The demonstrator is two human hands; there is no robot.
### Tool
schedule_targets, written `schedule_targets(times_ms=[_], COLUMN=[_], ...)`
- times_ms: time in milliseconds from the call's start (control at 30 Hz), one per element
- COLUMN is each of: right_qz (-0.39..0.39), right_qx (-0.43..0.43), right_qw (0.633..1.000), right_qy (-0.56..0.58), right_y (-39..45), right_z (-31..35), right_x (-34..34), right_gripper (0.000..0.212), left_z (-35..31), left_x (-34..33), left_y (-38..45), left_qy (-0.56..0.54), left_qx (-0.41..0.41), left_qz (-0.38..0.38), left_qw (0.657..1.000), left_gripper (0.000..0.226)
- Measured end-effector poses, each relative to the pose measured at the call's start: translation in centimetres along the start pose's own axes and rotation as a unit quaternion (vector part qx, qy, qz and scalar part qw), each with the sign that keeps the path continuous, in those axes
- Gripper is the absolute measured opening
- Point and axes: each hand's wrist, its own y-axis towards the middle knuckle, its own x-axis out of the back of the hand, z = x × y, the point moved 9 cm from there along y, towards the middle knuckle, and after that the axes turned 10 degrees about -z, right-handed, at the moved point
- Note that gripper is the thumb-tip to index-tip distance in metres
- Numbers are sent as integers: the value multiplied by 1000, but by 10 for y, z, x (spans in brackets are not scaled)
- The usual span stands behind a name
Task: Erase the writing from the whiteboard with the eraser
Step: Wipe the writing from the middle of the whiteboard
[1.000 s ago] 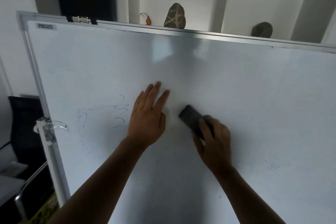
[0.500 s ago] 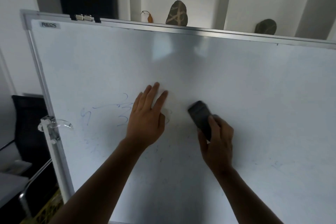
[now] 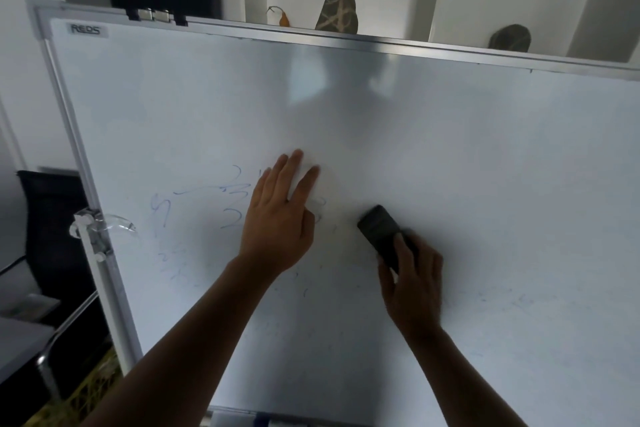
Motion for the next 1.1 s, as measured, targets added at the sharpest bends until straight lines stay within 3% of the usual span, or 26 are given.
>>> schedule_targets(times_ms=[100,133,233,267,333,367,467,500,567,600,700,733,833,967,1067,1100], right_qz=[59,72,12,19,74,90,29,29,77,88,5,-8,69,48,121,115], right_qx=[143,149,-21,-3,125,137,-37,-26,114,145,-2,0,189,122,273,273], right_qw=[988,986,999,999,989,986,999,999,990,986,1000,1000,980,991,954,955], right_qy=[-14,-16,-32,-33,-14,-8,-18,-21,-11,-3,-4,-6,-9,-26,-16,-25], right_y=[-20,-24,-22,-26,-41,-44,-33,-32,-38,-36,-4,5,9,27,9,12], right_z=[21,17,-23,-19,4,4,-28,-24,3,8,-12,-6,40,27,49,44], right_x=[-10,-11,3,2,-6,-7,7,8,0,-2,12,13,-5,-4,-14,-13], right_gripper=[37,38,39,38,37,37,42,42,40,40,40,41,48,42,49,49], left_z=[-4,-4,-1,-1,-1,-2,-6,-8,-13,-13,-14,-15,-16,-6,2,7], left_x=[-1,-1,-1,-3,-7,-9,-13,-14,-17,-18,-19,-19,-17,-11,-1,1], left_y=[-3,-4,-6,-7,-9,-10,-12,-13,-14,-14,-15,-15,-17,-21,-25,-26], left_qy=[-6,-7,-5,-2,-2,-4,-8,-8,-13,-15,-19,-20,-24,-17,-12,-11], left_qx=[-8,-6,5,6,4,4,8,6,-1,1,12,15,22,50,58,65], left_qz=[1,2,-3,0,10,13,11,11,14,13,8,5,2,-1,-13,-16], left_qw=[1000,1000,1000,1000,1000,1000,1000,1000,1000,1000,1000,1000,999,999,998,998], left_gripper=[62,62,63,63,62,62,62,62,63,63,64,65,65,65,61,62])
